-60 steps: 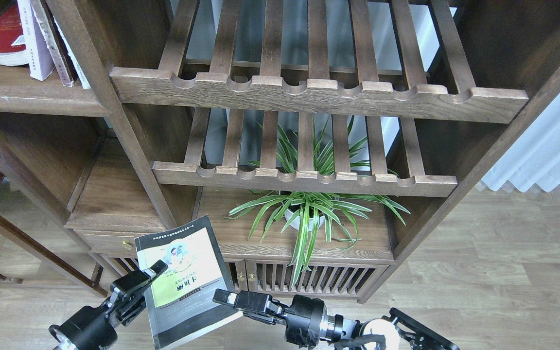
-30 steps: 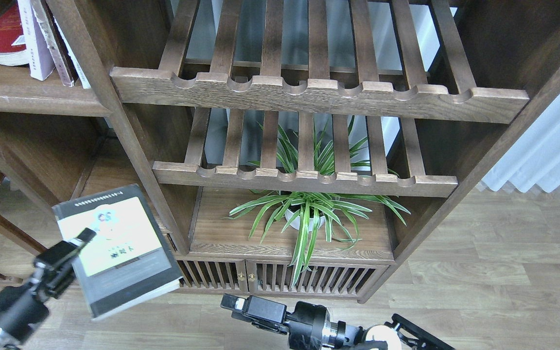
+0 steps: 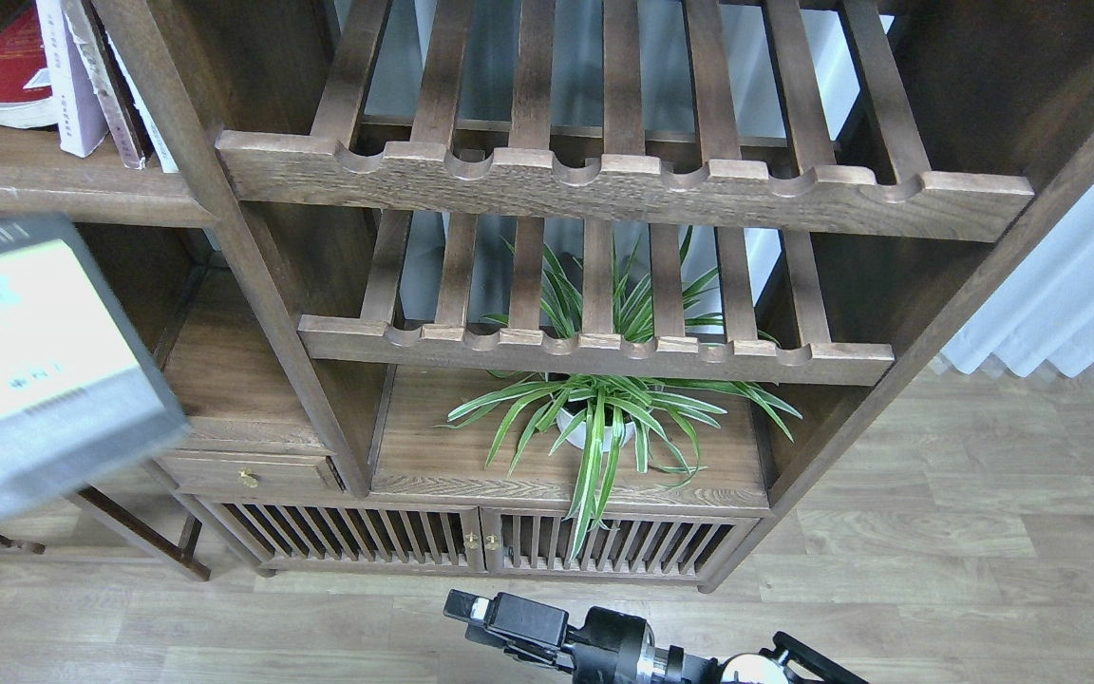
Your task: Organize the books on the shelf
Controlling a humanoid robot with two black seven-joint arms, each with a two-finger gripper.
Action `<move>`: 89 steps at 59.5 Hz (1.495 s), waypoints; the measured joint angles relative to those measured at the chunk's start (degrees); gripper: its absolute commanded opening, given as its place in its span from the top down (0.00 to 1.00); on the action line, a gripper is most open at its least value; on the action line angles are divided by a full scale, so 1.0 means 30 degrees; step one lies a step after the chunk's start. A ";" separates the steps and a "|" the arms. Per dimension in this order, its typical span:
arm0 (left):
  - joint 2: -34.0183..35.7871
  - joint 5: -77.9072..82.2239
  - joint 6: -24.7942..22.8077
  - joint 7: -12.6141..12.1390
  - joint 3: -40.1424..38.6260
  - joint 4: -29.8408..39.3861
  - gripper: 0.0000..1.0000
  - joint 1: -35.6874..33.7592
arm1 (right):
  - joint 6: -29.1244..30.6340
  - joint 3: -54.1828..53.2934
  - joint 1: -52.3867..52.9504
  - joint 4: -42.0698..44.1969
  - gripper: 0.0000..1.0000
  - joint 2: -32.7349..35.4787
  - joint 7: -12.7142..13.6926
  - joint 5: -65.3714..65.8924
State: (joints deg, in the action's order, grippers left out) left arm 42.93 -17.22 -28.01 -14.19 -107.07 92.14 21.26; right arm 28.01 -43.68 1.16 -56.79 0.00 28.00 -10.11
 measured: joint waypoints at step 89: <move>-0.0274 1.4853 0.0004 -0.4603 0.6542 -1.0946 0.97 -2.5984 | -0.0006 -0.0029 -0.1215 0.0034 0.00 0.0001 0.0001 0.0003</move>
State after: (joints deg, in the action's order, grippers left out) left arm 42.11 27.34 -28.00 -28.00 -87.44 59.30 -56.69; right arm 27.99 -43.77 -2.48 -56.69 0.00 28.00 -10.11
